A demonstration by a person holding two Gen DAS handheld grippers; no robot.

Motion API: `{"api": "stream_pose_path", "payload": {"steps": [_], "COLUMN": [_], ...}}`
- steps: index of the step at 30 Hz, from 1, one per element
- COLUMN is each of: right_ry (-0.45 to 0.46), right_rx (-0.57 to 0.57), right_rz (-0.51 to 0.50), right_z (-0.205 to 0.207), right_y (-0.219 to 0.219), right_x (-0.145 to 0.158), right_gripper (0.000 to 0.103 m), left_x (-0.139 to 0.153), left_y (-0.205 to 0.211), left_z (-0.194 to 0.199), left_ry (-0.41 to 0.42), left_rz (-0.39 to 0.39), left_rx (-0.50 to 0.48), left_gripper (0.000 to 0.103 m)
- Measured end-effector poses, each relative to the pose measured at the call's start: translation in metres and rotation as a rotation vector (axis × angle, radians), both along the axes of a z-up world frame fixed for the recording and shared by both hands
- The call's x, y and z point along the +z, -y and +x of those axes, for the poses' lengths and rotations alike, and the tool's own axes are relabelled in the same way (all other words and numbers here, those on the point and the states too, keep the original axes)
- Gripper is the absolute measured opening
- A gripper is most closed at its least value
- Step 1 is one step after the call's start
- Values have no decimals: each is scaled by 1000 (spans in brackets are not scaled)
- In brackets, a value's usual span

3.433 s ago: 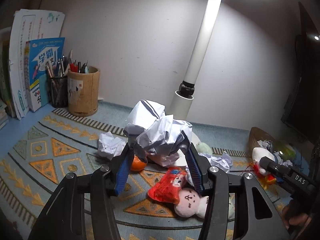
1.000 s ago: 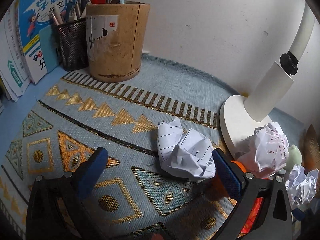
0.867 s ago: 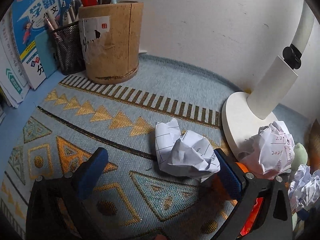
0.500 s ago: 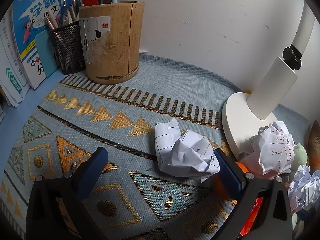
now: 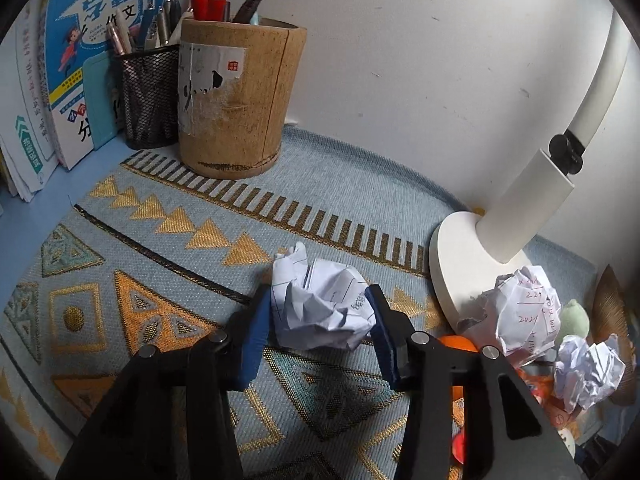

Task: Organize objects
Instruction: 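Grasp a paper ball with the left tool while the right grasps the dango plush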

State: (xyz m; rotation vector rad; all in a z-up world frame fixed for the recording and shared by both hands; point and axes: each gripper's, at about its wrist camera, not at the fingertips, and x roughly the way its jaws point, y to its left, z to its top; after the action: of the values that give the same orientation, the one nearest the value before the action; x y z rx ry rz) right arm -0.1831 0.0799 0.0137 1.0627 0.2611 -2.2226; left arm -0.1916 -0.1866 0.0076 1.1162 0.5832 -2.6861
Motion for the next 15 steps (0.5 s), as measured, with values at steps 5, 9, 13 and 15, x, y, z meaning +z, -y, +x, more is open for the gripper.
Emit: {"api": "stream_pose_path", "payload": {"steps": [5,9,13,15], "right_ry": [-34,-176,-228,-207], "right_rx": [62,124,87,68], "right_rz": [-69,-121,-155,-178], "right_z": [9,39,42,37], "right_y": [-1,-11,-21,-24], "right_x": [8,28,35,34], "right_gripper": [36,36,36,36], "left_x": [0,3,6,6], "left_y": [12,19,29,34], "left_z": [7,15,27,29], "left_ry": [-30,-48,-87,-99], "left_rz": [64,74,107,110], "left_rx": [22,66,108,116], "left_gripper": [44,43,43,43]}}
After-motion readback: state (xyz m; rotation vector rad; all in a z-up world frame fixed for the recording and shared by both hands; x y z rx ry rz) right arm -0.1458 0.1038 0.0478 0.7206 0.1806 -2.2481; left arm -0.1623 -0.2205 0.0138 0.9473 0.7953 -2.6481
